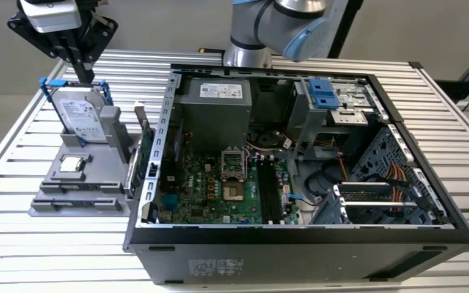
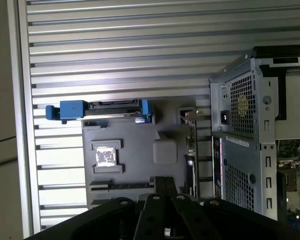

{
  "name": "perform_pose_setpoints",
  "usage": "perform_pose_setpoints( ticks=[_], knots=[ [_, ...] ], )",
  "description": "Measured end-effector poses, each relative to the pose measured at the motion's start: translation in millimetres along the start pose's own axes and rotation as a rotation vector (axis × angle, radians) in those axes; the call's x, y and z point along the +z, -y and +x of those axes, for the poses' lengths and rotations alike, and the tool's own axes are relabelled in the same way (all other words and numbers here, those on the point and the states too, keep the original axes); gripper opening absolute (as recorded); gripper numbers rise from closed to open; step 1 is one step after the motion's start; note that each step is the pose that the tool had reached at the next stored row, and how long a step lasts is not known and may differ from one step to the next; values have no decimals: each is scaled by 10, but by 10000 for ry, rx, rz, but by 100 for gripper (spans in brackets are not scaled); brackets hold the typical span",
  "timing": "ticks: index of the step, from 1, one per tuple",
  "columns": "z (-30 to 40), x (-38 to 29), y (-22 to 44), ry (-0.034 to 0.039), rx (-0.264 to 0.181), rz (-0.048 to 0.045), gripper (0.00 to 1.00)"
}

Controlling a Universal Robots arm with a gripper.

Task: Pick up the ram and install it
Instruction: 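Reach for the ram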

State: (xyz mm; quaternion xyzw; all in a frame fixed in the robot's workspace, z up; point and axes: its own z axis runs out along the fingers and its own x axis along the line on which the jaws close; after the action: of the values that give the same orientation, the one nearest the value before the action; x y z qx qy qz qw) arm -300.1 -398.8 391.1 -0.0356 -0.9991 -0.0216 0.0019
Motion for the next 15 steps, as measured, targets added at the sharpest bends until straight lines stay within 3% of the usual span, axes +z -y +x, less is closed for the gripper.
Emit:
perform_pose_setpoints(
  ticks=[15],
  knots=[
    [176,3,13,0,0,0,0]
  ],
)
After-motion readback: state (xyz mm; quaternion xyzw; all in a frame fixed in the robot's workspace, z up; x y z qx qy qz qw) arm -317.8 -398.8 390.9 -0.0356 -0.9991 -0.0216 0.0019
